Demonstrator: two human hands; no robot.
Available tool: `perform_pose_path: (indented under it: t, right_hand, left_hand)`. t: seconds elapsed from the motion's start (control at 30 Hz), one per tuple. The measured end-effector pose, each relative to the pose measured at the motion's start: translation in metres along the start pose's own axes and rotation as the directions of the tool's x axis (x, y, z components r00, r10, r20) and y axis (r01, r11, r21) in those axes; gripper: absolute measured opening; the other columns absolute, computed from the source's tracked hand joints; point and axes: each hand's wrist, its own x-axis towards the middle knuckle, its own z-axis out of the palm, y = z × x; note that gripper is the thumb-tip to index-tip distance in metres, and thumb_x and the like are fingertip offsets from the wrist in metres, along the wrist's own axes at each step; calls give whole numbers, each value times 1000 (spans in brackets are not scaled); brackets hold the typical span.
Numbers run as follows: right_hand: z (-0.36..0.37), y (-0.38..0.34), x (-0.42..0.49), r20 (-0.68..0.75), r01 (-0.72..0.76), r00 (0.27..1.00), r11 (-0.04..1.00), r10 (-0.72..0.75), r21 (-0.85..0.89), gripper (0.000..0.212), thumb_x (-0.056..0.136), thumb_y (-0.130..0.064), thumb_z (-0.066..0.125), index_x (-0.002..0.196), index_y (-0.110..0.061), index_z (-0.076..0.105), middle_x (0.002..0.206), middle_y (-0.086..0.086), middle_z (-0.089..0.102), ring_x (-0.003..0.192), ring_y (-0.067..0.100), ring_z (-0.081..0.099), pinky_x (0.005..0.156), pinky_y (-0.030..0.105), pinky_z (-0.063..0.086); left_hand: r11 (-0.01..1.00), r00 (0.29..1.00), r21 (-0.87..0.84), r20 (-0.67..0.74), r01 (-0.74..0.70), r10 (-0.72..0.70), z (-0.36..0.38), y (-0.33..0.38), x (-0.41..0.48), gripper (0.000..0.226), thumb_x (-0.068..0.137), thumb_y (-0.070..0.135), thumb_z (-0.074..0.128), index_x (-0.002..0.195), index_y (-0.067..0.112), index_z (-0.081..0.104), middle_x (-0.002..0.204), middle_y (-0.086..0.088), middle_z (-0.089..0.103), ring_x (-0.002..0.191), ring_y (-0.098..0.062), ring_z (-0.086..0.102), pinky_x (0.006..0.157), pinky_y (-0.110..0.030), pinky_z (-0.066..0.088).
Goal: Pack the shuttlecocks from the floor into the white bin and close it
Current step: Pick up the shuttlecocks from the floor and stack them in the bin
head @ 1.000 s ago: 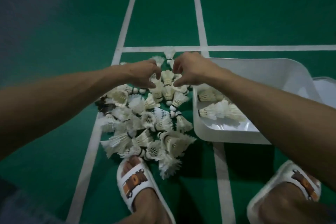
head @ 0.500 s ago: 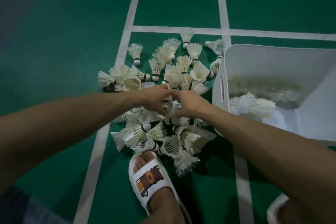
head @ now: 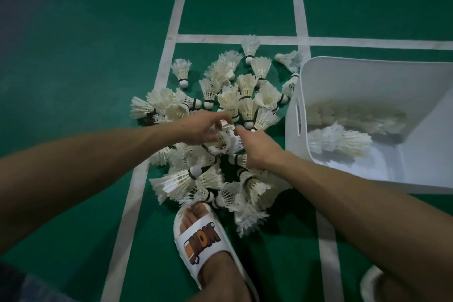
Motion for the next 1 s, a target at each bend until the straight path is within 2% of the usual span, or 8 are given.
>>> perform_pose_path:
  t: [0.13,0.3,0.43,0.53,0.67,0.77,0.83,1.0]
  right_hand:
    - [-18,0,-7,24,-55,998,998,54,27,61,74,-5,71,127,-12,41,113,12,58,101,30,56,78,36,52]
    - [-49,-7,-22,-81,-64,994,996,68,54,57,75,-15,71,125,-14,44,106,8,59,92,26,56,80,38,53]
    - [-87,-11,-35,-124,-44,990,990,61,137,56,77,-17,71,128,-8,48,93,2,61,90,20,60,70,30,53]
    - [-117,-4,-47,-170,-26,984,984,56,175,46,78,-20,73,119,-4,61,111,8,67,98,21,66,81,33,57]
    - [-156,24,-66,-234,-27,969,981,73,193,36,78,-11,73,114,-7,66,115,9,67,89,19,65,57,17,46]
    - [-183,62,-85,-278,-42,954,970,110,237,50,76,-11,77,123,-15,61,123,8,62,92,21,60,56,20,41]
    - [-195,91,-97,-288,-71,947,967,142,243,50,74,-13,81,120,-18,63,122,5,64,94,21,60,59,23,42]
    - [-196,165,-114,-287,-221,926,968,246,116,56,71,-20,84,122,-15,64,122,5,65,102,23,61,83,30,47]
  left_hand:
    - [997,1000,-72,-8,-10,9,-15,8,-5,44,90,16,64,128,28,47,115,-1,60,98,-13,59,86,-30,48]
    - [989,999,-144,-44,-15,8,-46,26,-17,33,93,22,59,124,27,46,114,-3,58,91,-18,63,75,-25,49]
    - [991,995,-131,-101,-14,1,-81,45,-25,17,93,20,57,107,29,59,122,-6,58,98,-18,60,93,-44,50]
    - [991,989,-131,-147,-31,12,-103,67,-26,19,92,16,57,109,20,66,130,-7,56,102,-13,56,94,-36,45]
    - [988,976,-134,-212,-81,51,-127,106,-14,21,93,16,57,114,17,61,124,-6,56,96,-12,58,84,-30,49]
    - [968,961,-191,-253,-160,109,-137,138,1,23,93,16,57,112,21,45,118,-5,57,90,-12,61,73,-21,49]
    - [959,962,-195,-220,-208,164,-139,166,13,25,93,16,57,112,22,42,114,-4,58,87,-13,62,70,-21,49]
    - [959,965,-142,55,-246,256,-124,235,53,30,92,20,60,118,30,49,109,2,60,89,-16,65,71,-26,54]
